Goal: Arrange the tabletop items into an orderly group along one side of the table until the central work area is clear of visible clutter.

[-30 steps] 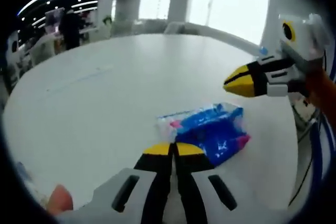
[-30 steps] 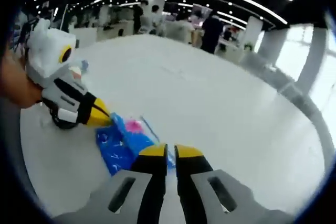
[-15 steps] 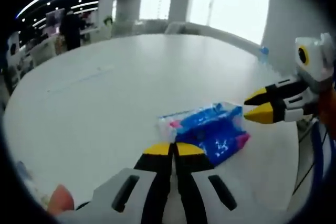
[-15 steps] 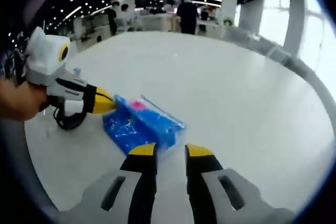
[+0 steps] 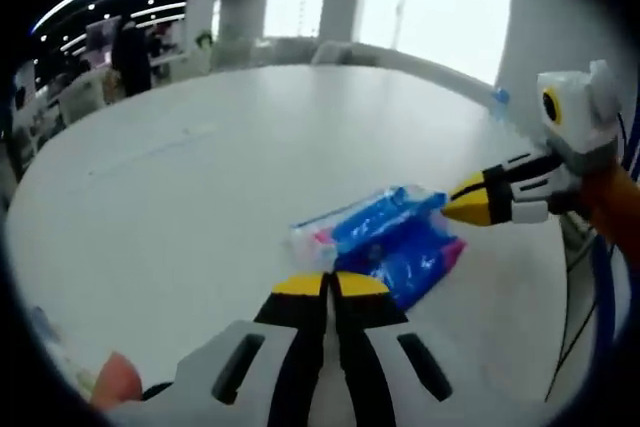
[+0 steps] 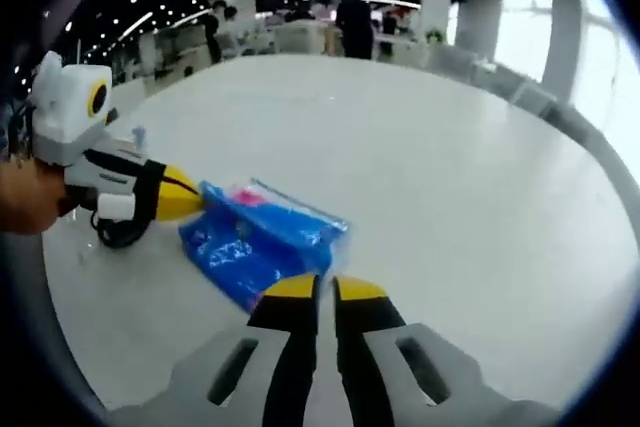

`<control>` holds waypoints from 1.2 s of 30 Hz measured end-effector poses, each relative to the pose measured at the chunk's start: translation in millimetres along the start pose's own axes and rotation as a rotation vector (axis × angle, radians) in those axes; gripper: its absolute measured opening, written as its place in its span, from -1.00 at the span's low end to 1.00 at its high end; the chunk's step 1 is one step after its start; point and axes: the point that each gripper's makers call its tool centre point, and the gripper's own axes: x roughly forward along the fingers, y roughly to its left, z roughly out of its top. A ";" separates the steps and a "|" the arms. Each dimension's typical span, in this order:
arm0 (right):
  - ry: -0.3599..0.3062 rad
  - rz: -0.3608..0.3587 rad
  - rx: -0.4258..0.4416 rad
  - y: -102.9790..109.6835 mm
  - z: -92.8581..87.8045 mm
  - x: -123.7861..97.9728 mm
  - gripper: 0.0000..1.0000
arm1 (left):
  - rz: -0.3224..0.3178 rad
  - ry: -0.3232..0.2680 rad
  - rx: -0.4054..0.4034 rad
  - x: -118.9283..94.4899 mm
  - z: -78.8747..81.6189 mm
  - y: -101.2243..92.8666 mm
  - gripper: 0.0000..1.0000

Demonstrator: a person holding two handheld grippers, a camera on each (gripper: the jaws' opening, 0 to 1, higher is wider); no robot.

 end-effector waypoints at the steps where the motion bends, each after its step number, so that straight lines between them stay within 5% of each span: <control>1: 0.001 -0.001 -0.003 -0.8 1.3 1.6 -0.90 | 0.000 -0.001 -0.001 0.3 0.2 0.3 -1.00; 36: -0.018 -0.061 -0.004 -12.3 11.3 11.7 -0.86 | -0.039 0.037 -0.001 5.6 -4.3 -1.2 -0.64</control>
